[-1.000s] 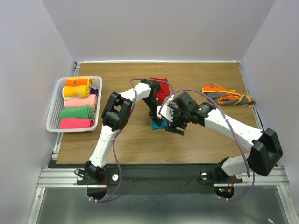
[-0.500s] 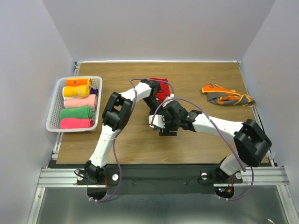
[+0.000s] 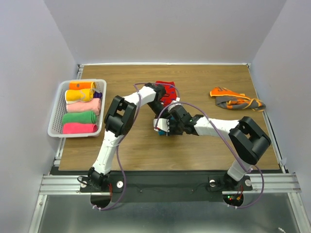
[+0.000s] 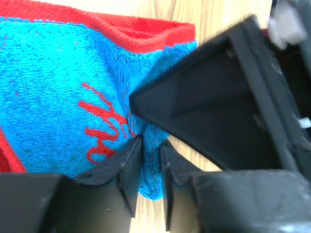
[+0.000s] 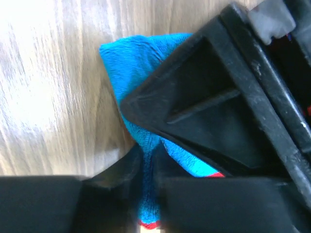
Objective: Roll the towels
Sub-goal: Roll the towel
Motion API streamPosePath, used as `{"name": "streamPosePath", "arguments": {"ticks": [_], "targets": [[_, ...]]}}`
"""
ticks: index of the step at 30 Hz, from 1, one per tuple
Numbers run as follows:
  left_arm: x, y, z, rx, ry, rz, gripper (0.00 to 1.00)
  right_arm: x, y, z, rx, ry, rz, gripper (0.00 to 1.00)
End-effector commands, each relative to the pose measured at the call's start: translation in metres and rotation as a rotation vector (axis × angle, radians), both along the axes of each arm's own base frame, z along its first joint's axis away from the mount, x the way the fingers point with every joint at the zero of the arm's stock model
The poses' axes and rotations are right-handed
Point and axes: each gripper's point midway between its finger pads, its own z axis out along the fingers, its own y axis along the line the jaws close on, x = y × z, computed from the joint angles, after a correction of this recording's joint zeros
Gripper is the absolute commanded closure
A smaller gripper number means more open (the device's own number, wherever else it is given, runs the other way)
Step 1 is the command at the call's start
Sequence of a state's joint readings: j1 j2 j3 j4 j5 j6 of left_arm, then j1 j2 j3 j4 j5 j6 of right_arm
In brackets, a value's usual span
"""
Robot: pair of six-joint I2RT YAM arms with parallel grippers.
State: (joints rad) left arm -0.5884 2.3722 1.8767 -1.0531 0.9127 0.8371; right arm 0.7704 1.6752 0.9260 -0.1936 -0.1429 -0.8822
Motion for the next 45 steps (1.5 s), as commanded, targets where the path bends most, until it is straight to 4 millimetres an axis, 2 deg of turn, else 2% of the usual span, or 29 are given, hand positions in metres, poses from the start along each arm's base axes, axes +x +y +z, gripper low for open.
{"name": "streamPosePath", "arguments": {"ticks": [1,5,6,9,10,12,14,15,16,17,18,19,20,21,26,28,29,30,31,32,34,35,37,39,40,41,43,45], "targets": [[0.017,0.030,-0.032,0.124,-0.147,-0.041,0.61,0.011,0.009,0.016,0.088,-0.016,-0.034,0.99],[0.034,0.036,0.006,0.058,-0.198,0.031,0.55,-0.007,0.009,0.022,0.093,0.072,0.004,0.99],[0.049,0.043,0.025,0.030,-0.226,0.084,0.53,-0.012,0.011,0.024,0.109,0.101,0.018,0.99],[0.068,0.050,0.067,-0.048,-0.268,0.155,0.48,-0.020,0.010,0.025,0.110,0.167,0.029,1.00],[0.077,0.061,0.085,-0.068,-0.303,0.191,0.44,-0.023,0.008,0.023,0.110,0.195,0.028,0.99],[0.086,0.072,0.101,-0.081,-0.341,0.236,0.42,-0.023,0.009,0.026,0.120,0.217,0.021,0.99],[0.101,0.092,0.114,-0.086,-0.382,0.304,0.39,-0.023,0.006,0.025,0.129,0.262,-0.010,0.99],[0.100,0.101,0.125,-0.097,-0.403,0.329,0.38,-0.025,0.009,0.028,0.151,0.293,-0.009,0.99],[0.112,0.115,0.134,-0.118,-0.431,0.395,0.38,-0.022,0.007,0.030,0.159,0.338,-0.045,0.99],[0.106,0.126,0.143,-0.130,-0.445,0.434,0.37,-0.026,0.011,0.032,0.183,0.386,-0.042,0.99],[0.117,0.132,0.154,-0.167,-0.508,0.470,0.37,-0.026,0.011,0.031,0.188,0.423,-0.054,0.99],[0.118,0.141,0.160,-0.182,-0.520,0.519,0.36,-0.023,0.011,0.037,0.199,0.466,-0.084,0.99],[0.107,0.156,0.167,-0.190,-0.547,0.562,0.35,-0.028,0.013,0.031,0.201,0.530,-0.086,0.99],[0.114,0.161,0.175,-0.207,-0.630,0.580,0.34,-0.027,0.015,0.033,0.212,0.562,-0.094,0.99],[0.092,0.182,0.188,-0.162,-0.903,0.609,0.27,-0.024,0.014,0.041,0.297,0.774,-0.175,0.99],[0.072,0.172,0.186,-0.153,-1.020,0.514,0.27,-0.026,0.016,0.037,0.310,0.850,-0.193,0.99],[0.060,0.176,0.175,-0.107,-1.084,0.471,0.27,-0.025,0.017,0.042,0.333,0.891,-0.194,0.99],[0.056,0.171,0.174,-0.105,-1.136,0.439,0.27,-0.025,0.019,0.042,0.339,0.922,-0.197,0.99],[0.040,0.148,0.168,-0.128,-1.164,0.347,0.27,-0.026,0.019,0.041,0.339,0.951,-0.200,0.99],[0.028,0.149,0.152,-0.085,-1.189,0.318,0.27,-0.028,0.016,0.034,0.329,1.001,-0.220,0.99],[0.018,0.131,0.149,-0.112,-1.257,0.258,0.27,-0.026,0.019,0.036,0.354,1.048,-0.223,0.99],[0.005,0.118,0.138,-0.110,-1.275,0.202,0.27,-0.026,0.018,0.033,0.362,1.097,-0.240,0.99],[0.003,0.102,0.139,-0.131,-1.336,0.171,0.27,-0.024,0.017,0.030,0.367,1.129,-0.255,0.99],[-0.008,0.083,0.123,-0.129,-1.338,0.095,0.27,-0.024,0.015,0.021,0.358,1.167,-0.275,0.99],[-0.010,0.070,0.125,-0.155,-1.356,0.076,0.27,-0.025,0.014,0.018,0.355,1.179,-0.276,0.99],[-0.016,0.057,0.113,-0.149,-1.342,0.028,0.27,-0.025,0.012,0.014,0.350,1.204,-0.286,0.99],[-0.020,0.041,0.111,-0.174,-1.355,0.000,0.27,-0.024,0.012,0.012,0.350,1.224,-0.291,0.99],[-0.024,0.034,0.099,-0.172,-1.386,-0.064,0.26,-0.023,0.011,0.012,0.358,1.255,-0.297,0.99]]}}
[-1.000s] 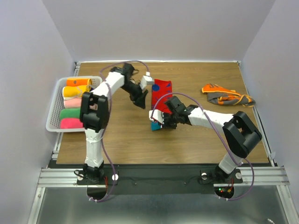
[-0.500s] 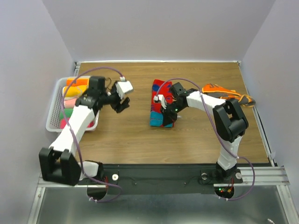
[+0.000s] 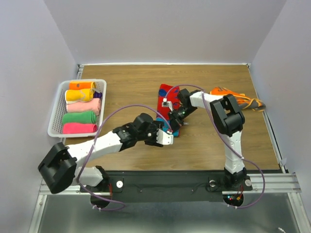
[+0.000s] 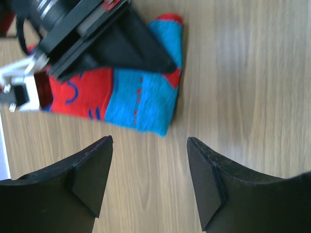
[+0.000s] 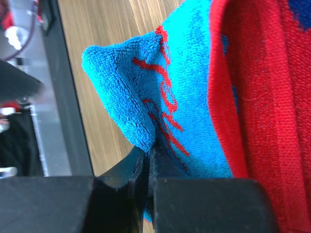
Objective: Roll the towels
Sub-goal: Roll the towel
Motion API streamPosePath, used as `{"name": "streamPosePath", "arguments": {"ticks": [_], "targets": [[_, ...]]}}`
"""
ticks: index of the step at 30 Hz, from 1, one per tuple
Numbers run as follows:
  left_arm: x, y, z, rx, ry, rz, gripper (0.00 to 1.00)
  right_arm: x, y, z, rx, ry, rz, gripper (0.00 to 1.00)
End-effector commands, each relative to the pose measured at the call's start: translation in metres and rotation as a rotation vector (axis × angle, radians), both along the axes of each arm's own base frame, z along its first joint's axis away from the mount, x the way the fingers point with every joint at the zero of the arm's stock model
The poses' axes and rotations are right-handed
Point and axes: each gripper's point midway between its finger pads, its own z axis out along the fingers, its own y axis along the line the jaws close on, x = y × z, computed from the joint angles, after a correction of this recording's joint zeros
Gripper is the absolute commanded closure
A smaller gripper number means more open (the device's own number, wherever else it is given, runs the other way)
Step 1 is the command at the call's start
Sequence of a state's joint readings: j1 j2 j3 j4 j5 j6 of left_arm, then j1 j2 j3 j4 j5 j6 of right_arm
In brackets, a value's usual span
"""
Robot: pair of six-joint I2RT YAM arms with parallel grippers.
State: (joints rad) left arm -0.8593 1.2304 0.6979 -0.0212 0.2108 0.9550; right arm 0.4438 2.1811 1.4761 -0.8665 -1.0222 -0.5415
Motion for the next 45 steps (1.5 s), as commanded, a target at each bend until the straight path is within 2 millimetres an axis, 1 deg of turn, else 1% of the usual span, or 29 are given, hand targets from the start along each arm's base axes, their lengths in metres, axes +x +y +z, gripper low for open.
{"name": "streamPosePath", "arguments": {"ticks": [1,5,6,8,11,14,15,18,19,21,26,27,28,29,30,31,32,33,34,35,36,37,38,40,41,42,43,44,45], "targets": [[0.007,-0.027,0.009,-0.008,-0.176,-0.063,0.26,0.000,0.000,0.008,0.030,0.091,-0.013,0.98],[0.009,-0.034,-0.007,0.027,-0.153,-0.063,0.25,0.000,-0.004,0.002,0.023,0.139,-0.015,0.98],[0.015,-0.035,-0.016,0.056,-0.138,-0.045,0.25,0.001,-0.003,0.003,0.027,0.139,-0.010,0.98],[0.024,-0.036,-0.027,0.084,-0.133,-0.002,0.25,-0.002,-0.005,0.002,0.023,0.155,-0.003,0.98],[0.030,-0.040,-0.029,0.074,-0.136,0.015,0.25,-0.003,-0.006,0.004,0.024,0.167,0.001,0.97],[0.034,-0.040,-0.038,0.097,-0.145,0.008,0.25,-0.003,-0.006,0.005,0.021,0.177,0.010,0.97],[0.036,-0.040,-0.046,0.111,-0.142,0.013,0.25,-0.003,-0.007,0.004,0.018,0.183,0.011,0.97],[0.043,-0.040,-0.054,0.132,-0.149,0.019,0.28,-0.005,-0.007,0.004,0.020,0.198,0.020,0.97],[0.044,-0.039,-0.057,0.138,-0.146,0.020,0.30,-0.005,-0.007,0.004,0.020,0.199,0.022,0.97],[0.043,-0.037,-0.068,0.171,-0.123,0.008,0.47,-0.004,-0.007,0.005,0.021,0.200,0.028,0.96],[0.031,-0.032,-0.088,0.243,-0.009,-0.021,0.72,0.003,-0.005,0.010,0.020,0.180,0.031,0.94],[0.027,-0.038,-0.086,0.229,0.021,-0.045,0.73,0.006,-0.005,0.011,0.019,0.173,0.029,0.91],[0.019,-0.033,-0.091,0.254,0.068,-0.054,0.77,0.012,-0.005,0.014,0.016,0.152,0.023,0.88],[0.012,-0.035,-0.093,0.249,0.101,-0.078,0.78,0.016,-0.006,0.016,0.016,0.144,0.017,0.83],[0.009,-0.036,-0.091,0.252,0.123,-0.090,0.80,0.022,-0.007,0.018,0.012,0.126,0.010,0.70],[0.000,-0.030,-0.096,0.279,0.166,-0.099,0.82,0.032,-0.005,0.025,0.015,0.104,-0.003,0.64],[-0.004,-0.032,-0.096,0.275,0.192,-0.114,0.83,0.042,-0.009,0.030,0.017,0.081,-0.023,0.56],[-0.008,-0.031,-0.097,0.279,0.214,-0.120,0.84,0.051,-0.011,0.035,0.018,0.059,-0.037,0.51],[-0.016,-0.025,-0.101,0.308,0.255,-0.124,0.85,0.059,-0.014,0.039,0.016,0.039,-0.053,0.46],[-0.019,-0.024,-0.103,0.314,0.277,-0.132,0.86,0.075,-0.013,0.053,0.028,-0.004,-0.074,0.42],[-0.026,-0.021,-0.105,0.328,0.320,-0.136,0.86,0.088,-0.021,0.062,0.032,-0.036,-0.108,0.28],[-0.028,-0.020,-0.106,0.334,0.340,-0.139,0.86,0.098,-0.024,0.071,0.033,-0.050,-0.135,0.24],[-0.029,-0.021,-0.107,0.333,0.370,-0.137,0.86,0.115,-0.032,0.087,0.043,-0.110,-0.170,0.19],[-0.034,-0.016,-0.108,0.357,0.434,-0.126,0.86,0.129,-0.043,0.106,0.052,-0.152,-0.216,0.16],[-0.037,-0.018,-0.107,0.340,0.480,-0.134,0.86,0.139,-0.055,0.117,0.059,-0.190,-0.251,0.12],[-0.028,-0.020,-0.104,0.323,0.515,-0.107,0.86,0.143,-0.063,0.124,0.053,-0.214,-0.272,0.05],[-0.031,-0.016,-0.104,0.336,0.566,-0.098,0.84,0.145,-0.071,0.144,0.062,-0.266,-0.291,0.03],[-0.033,-0.015,-0.109,0.337,0.627,-0.099,0.84,0.147,-0.085,0.149,0.057,-0.284,-0.321,0.02],[-0.025,-0.022,-0.102,0.319,0.640,-0.095,0.83,0.145,-0.091,0.154,0.052,-0.306,-0.328,0.00]]}}
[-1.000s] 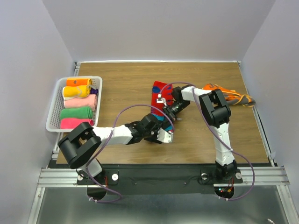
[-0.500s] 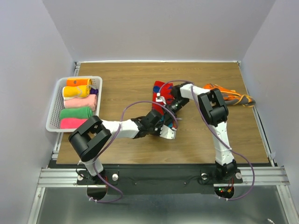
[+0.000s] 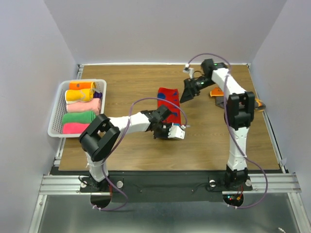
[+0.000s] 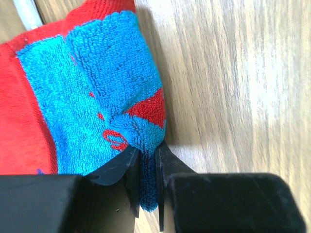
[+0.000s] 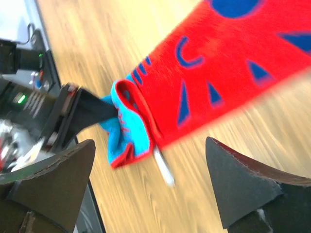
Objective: Roll the towels
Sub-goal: Roll the towel
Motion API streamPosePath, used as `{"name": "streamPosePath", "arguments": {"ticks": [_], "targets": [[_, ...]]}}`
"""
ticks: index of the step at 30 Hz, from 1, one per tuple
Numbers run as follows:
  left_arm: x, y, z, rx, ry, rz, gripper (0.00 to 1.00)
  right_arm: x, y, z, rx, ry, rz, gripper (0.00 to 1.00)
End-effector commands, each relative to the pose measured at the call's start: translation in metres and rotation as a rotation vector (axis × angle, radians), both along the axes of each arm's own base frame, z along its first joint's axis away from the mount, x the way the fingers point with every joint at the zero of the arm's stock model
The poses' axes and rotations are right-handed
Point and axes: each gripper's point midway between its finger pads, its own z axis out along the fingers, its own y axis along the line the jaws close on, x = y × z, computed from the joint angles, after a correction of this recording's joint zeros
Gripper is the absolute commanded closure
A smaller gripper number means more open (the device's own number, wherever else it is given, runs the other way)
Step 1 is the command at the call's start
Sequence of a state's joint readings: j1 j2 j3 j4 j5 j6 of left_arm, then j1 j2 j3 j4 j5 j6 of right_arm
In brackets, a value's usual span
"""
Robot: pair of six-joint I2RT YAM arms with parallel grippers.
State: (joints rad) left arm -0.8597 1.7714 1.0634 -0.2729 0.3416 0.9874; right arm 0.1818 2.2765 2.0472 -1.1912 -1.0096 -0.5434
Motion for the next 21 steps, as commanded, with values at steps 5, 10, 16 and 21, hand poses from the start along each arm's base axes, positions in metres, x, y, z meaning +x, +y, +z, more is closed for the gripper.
{"name": "streamPosePath", "arguments": {"ticks": [5,10,16,21], "targets": [[-0.017,0.026,-0.019,0.124,0.503,0.103,0.79,-0.028,-0.058,0.092,-0.137,-0.418,-0.065,0.00],[-0.002,0.023,-0.028,0.131,0.630,0.129,0.78,-0.076,-0.079,0.095,-0.236,-0.565,-0.060,0.00],[0.019,0.026,-0.047,0.175,0.683,0.157,0.76,-0.138,-0.053,0.066,-0.334,-0.648,0.102,0.00],[0.034,0.024,-0.056,0.190,0.718,0.183,0.74,-0.147,0.004,0.026,-0.475,-0.862,0.224,0.01]]}}
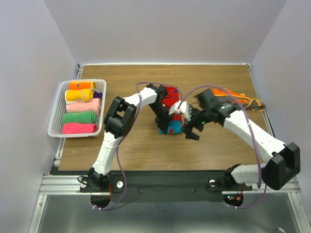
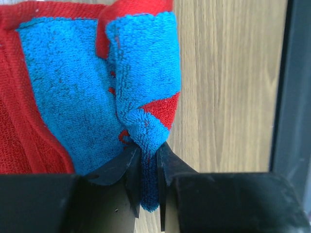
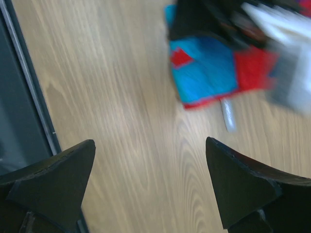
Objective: Roll the towels
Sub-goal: Roll the towel
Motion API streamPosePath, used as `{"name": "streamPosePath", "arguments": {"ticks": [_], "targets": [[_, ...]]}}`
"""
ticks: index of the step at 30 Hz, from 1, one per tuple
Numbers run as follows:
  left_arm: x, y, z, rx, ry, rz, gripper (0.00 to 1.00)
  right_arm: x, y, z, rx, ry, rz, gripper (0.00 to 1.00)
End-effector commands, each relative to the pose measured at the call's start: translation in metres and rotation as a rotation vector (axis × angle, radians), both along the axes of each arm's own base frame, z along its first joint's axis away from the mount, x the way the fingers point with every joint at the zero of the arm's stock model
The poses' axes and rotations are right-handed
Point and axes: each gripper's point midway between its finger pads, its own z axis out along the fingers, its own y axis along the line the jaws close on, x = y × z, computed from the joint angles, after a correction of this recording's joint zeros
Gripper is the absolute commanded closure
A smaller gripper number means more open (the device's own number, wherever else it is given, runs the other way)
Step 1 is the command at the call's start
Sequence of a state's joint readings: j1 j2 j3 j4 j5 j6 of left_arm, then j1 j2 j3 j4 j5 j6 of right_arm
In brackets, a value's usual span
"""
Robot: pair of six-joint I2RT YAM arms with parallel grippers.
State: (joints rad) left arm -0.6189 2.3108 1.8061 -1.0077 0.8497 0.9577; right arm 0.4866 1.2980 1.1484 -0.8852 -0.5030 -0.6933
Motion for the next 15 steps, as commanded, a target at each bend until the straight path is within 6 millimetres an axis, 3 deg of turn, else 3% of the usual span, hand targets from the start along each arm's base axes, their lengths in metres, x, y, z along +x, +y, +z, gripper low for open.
{"name": "streamPosePath", "arguments": {"ticks": [1,2,3,7,15], "targets": [[0.007,0.036,-0.060,0.209,-0.003,-0.045,0.74,0.028,0.029,-0.025,-0.156,-0.261,0.008,0.02],[0.009,0.036,-0.062,0.217,-0.008,-0.044,0.74,0.031,0.049,-0.024,-0.146,-0.339,0.037,0.03],[0.012,0.035,-0.061,0.214,-0.016,-0.043,0.73,0.031,0.051,-0.039,-0.180,-0.365,0.043,0.03],[0.014,0.034,-0.064,0.223,-0.012,-0.040,0.71,0.041,0.078,-0.052,-0.188,-0.416,0.065,0.03],[0.015,0.032,-0.063,0.209,-0.014,-0.035,0.69,0.051,0.089,-0.095,-0.231,-0.400,0.103,0.05]]}}
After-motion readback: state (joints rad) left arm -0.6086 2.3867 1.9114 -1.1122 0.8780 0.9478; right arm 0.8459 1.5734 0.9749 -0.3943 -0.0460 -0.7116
